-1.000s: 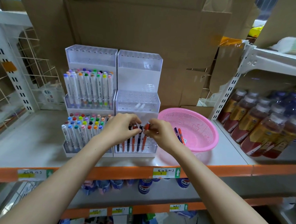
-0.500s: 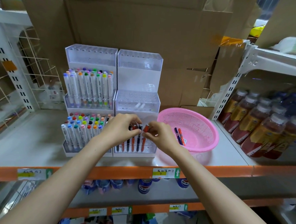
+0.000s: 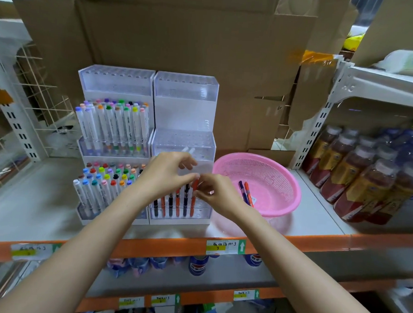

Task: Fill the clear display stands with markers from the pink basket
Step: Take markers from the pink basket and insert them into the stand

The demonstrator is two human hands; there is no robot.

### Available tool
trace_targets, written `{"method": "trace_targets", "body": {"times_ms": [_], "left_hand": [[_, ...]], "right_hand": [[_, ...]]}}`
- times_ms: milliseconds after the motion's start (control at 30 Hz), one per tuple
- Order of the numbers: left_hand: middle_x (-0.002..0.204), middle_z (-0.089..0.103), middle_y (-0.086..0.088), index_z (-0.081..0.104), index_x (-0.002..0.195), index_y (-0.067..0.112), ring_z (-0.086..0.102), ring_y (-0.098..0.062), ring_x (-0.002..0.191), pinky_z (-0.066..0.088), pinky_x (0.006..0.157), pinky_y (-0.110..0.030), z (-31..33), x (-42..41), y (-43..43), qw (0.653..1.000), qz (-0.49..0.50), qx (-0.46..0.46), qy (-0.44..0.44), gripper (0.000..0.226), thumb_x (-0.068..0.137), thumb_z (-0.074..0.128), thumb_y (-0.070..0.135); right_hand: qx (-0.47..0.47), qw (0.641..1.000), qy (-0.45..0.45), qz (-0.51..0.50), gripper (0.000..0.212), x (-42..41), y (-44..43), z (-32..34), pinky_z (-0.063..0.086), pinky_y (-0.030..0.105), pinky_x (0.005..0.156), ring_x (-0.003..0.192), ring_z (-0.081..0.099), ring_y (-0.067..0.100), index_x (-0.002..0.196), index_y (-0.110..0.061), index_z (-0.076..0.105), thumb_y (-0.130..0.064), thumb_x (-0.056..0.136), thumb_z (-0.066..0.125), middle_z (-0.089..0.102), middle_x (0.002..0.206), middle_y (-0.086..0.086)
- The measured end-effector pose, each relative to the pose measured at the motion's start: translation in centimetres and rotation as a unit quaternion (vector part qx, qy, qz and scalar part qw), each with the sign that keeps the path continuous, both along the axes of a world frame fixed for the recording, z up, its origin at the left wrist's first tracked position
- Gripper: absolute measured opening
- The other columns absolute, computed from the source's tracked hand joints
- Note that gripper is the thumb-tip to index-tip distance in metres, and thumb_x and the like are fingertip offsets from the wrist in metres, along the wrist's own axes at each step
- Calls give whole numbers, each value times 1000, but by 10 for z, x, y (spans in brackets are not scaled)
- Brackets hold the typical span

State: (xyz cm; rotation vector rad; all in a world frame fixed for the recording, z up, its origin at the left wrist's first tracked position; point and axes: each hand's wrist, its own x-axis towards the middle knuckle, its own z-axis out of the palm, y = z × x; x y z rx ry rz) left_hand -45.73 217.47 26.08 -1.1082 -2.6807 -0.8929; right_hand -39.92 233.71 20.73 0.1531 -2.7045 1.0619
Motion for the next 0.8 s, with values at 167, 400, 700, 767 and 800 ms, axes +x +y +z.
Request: {"method": "trace_targets", "body": {"times_ms": [167,400,700,767,800], "left_hand": [[103,68,5,68,106,19,60,-9,98,48,89,-32,13,6,21,996,-10,73,53,27,86,66,37],[83,67,6,68,91,15,60,-6,75,49,73,-27,10,26,92,978,-73,174,85,14,84,57,22],[105,66,-9,67,105,11,61,-26,93,51,81,-41,-73,4,175,983,-18,-164,-79,23,88,53,15],[99,66,-12,65,100,8,62,-28,88,52,77,-40,-79,-3,187,974,0,-202,-102,19,88,52,13],[96,66,-12,64,96,8,62,-29,86,52,75,-39,-80,-7,193,969,8,-221,-110,16,89,51,13]], "right_hand": [[4,999,0,34,25,3,17,11,53,18,80,89,67,9,112,-10,66,-14,87,70,72,98,2],[7,997,12,-76,13,2,92,16,47,18,66,67,61,-1,90,-17,69,-6,86,63,66,75,-12],[53,976,-158,-137,20,-8,171,-22,50,30,78,80,63,15,105,-9,69,-4,86,61,70,99,8],[75,970,-195,-125,23,-13,178,-25,47,27,83,96,64,20,110,-8,66,-9,87,66,69,108,9],[86,966,-212,-118,25,-16,180,-27,45,26,83,100,63,21,112,-9,65,-13,88,67,68,111,9]]}}
